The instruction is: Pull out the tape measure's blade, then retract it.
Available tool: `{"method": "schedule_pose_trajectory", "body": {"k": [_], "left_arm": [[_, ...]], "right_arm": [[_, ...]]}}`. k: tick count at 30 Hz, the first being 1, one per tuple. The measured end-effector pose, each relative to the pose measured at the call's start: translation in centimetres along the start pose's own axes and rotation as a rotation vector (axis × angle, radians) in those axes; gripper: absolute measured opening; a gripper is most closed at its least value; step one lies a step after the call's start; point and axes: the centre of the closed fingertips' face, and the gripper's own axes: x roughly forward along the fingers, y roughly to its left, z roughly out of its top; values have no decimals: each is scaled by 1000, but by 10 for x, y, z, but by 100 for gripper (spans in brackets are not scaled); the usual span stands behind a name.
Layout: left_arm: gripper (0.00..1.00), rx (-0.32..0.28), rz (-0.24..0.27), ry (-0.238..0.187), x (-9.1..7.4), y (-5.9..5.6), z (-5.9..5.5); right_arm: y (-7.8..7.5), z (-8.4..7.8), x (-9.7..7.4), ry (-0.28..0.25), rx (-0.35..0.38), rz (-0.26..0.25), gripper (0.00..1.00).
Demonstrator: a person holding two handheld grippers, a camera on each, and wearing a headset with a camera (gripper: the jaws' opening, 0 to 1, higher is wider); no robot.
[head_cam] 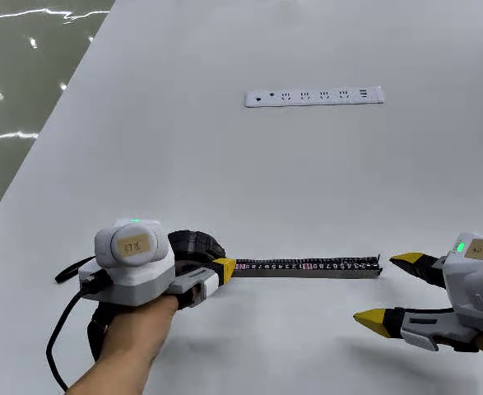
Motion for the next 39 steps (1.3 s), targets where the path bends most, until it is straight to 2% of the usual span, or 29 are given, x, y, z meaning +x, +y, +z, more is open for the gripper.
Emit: {"method": "schedule_pose_trajectory", "body": {"k": [4, 14, 20, 27, 39], "left_arm": [[70, -4, 6, 1, 4, 0, 2], [67, -7, 19, 1, 7, 2, 2], [65, -14, 21, 1, 8, 3, 2], [62, -16, 25, -5, 9, 4, 5], [59, -14, 30, -7, 10, 7, 6]], "right_arm": [[-8, -3, 2, 11, -20, 8, 52], [-14, -1, 7, 31, -86, 52, 43], [-24, -4, 13, 49, -126, 77, 37], [-26, -4, 18, 66, -174, 119, 30], [-30, -5, 23, 76, -208, 147, 17]]}}
